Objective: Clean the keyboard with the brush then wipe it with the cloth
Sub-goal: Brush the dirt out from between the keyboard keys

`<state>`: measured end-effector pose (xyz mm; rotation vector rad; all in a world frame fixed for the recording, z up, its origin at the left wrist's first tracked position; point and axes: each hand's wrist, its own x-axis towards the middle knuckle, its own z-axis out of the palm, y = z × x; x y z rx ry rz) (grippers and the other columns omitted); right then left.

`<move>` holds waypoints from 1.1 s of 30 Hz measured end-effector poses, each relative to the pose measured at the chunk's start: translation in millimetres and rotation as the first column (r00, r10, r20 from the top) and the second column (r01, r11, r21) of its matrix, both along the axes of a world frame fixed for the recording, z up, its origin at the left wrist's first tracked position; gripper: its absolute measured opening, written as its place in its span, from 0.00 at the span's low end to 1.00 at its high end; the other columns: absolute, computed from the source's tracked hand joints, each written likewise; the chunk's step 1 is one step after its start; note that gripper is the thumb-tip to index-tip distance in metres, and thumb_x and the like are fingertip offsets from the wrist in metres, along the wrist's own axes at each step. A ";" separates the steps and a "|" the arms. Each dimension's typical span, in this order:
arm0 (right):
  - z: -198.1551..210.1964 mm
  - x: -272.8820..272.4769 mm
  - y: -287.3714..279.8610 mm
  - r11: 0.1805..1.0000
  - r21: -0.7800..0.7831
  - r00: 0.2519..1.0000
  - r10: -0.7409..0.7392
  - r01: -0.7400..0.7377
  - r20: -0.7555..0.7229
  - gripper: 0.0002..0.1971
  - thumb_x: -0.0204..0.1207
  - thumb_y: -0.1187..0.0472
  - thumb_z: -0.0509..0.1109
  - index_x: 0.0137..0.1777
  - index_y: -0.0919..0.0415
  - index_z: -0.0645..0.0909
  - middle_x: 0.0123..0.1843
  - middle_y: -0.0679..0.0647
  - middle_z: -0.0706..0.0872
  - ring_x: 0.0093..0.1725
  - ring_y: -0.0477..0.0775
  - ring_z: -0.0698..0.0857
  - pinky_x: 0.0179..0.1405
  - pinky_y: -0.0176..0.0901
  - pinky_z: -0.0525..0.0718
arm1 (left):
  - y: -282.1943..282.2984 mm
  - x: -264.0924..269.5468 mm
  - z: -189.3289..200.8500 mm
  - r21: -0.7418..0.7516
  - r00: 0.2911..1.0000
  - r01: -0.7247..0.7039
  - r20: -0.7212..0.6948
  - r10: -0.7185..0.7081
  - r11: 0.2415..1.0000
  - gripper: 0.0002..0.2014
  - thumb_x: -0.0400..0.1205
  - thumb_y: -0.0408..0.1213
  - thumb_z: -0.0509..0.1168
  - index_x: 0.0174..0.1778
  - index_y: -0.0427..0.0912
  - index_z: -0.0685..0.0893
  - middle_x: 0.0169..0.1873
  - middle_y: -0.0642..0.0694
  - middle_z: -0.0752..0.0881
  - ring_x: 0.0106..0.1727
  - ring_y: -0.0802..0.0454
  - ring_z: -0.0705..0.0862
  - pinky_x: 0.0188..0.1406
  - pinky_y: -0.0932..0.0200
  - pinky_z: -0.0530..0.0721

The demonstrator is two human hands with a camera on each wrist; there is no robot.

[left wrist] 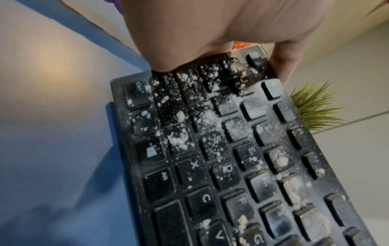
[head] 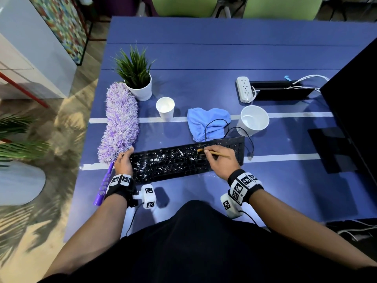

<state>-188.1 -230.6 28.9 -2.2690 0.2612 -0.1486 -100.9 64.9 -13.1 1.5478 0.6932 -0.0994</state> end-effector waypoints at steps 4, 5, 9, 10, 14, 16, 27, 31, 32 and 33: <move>-4.8 -1.1 -1.2 0.999 -0.037 0.992 0.027 -0.032 -0.124 0.07 0.77 0.58 0.70 0.47 0.58 0.88 0.40 0.52 0.91 0.35 0.47 0.85 0.43 0.33 0.83 | 0.1 -0.6 1.9 0.005 1.000 -0.020 -0.010 0.020 1.000 0.08 0.81 0.37 0.69 0.36 0.49 0.83 0.40 0.48 0.84 0.48 0.50 0.79 0.47 0.69 0.77; -6.9 -2.4 -1.0 0.999 -0.032 0.992 0.023 -0.027 -0.125 0.07 0.77 0.57 0.70 0.47 0.57 0.88 0.40 0.52 0.91 0.36 0.48 0.86 0.43 0.37 0.85 | 0.5 0.0 2.4 0.005 1.000 -0.024 -0.014 0.024 1.000 0.08 0.81 0.37 0.69 0.36 0.49 0.82 0.40 0.48 0.84 0.47 0.50 0.79 0.46 0.68 0.77; -7.6 -3.6 -2.6 0.999 -0.044 0.984 0.022 -0.030 -0.178 0.07 0.78 0.57 0.68 0.46 0.56 0.88 0.40 0.50 0.90 0.37 0.47 0.85 0.45 0.35 0.83 | -3.7 -1.1 7.3 0.017 1.000 0.023 -0.008 -0.023 1.000 0.10 0.85 0.35 0.63 0.38 0.51 0.78 0.30 0.62 0.83 0.39 0.65 0.80 0.34 0.80 0.73; -7.2 -4.3 -1.4 0.995 -0.053 0.970 0.068 -0.083 -0.235 0.08 0.79 0.56 0.67 0.47 0.55 0.88 0.40 0.49 0.90 0.38 0.46 0.85 0.45 0.30 0.80 | -4.0 -2.2 9.8 0.009 1.000 0.016 -0.002 -0.016 1.000 0.12 0.85 0.32 0.62 0.37 0.50 0.78 0.24 0.65 0.84 0.33 0.71 0.81 0.34 0.81 0.73; -6.5 -7.1 3.9 0.998 0.025 0.978 0.057 -0.053 -0.198 0.09 0.78 0.56 0.71 0.50 0.58 0.89 0.43 0.51 0.91 0.38 0.41 0.84 0.44 0.25 0.81 | -7.8 -3.6 14.2 -0.011 1.000 -0.014 0.011 0.014 1.000 0.12 0.83 0.29 0.63 0.36 0.48 0.79 0.22 0.63 0.84 0.32 0.69 0.80 0.31 0.84 0.71; -7.3 -6.3 4.5 0.999 -0.046 0.980 0.001 -0.010 -0.197 0.09 0.78 0.54 0.69 0.48 0.56 0.90 0.41 0.51 0.91 0.37 0.45 0.86 0.46 0.37 0.86 | -6.3 -3.7 12.1 -0.043 0.999 -0.038 0.017 0.039 0.998 0.11 0.83 0.29 0.64 0.37 0.48 0.81 0.26 0.61 0.85 0.34 0.68 0.81 0.32 0.84 0.72; -7.1 -7.9 -1.6 0.976 -0.196 0.982 0.064 -0.099 -0.179 0.10 0.79 0.56 0.66 0.50 0.56 0.89 0.47 0.54 0.92 0.43 0.53 0.89 0.47 0.36 0.85 | -3.0 -1.4 8.0 -0.026 1.000 -0.007 -0.009 0.007 1.000 0.09 0.84 0.35 0.64 0.39 0.51 0.79 0.23 0.65 0.84 0.33 0.69 0.79 0.30 0.84 0.72; -9.4 -8.1 -15.4 0.943 -0.334 0.955 -0.098 -0.001 -0.280 0.11 0.77 0.54 0.62 0.43 0.52 0.87 0.40 0.54 0.92 0.40 0.58 0.89 0.42 0.44 0.88 | -1.1 -0.3 2.2 -0.073 0.998 -0.058 -0.004 0.058 0.996 0.10 0.82 0.30 0.66 0.36 0.46 0.81 0.19 0.67 0.83 0.25 0.72 0.81 0.32 0.79 0.77; -11.0 -8.8 -16.4 0.955 -0.296 0.971 -0.072 0.001 -0.227 0.10 0.77 0.55 0.63 0.44 0.52 0.87 0.41 0.53 0.91 0.40 0.57 0.89 0.43 0.41 0.87 | -3.0 -0.9 2.6 -0.078 0.998 -0.056 -0.006 0.056 0.995 0.09 0.82 0.30 0.66 0.37 0.46 0.81 0.18 0.66 0.83 0.25 0.72 0.81 0.31 0.79 0.77; -11.1 -9.2 -15.0 0.966 -0.257 0.989 -0.030 -0.008 -0.143 0.09 0.78 0.56 0.65 0.46 0.53 0.88 0.43 0.53 0.91 0.41 0.54 0.89 0.45 0.36 0.85 | -3.0 -0.7 2.8 -0.083 0.998 -0.060 0.001 0.061 0.995 0.09 0.82 0.30 0.66 0.37 0.46 0.82 0.19 0.66 0.83 0.25 0.71 0.82 0.31 0.79 0.77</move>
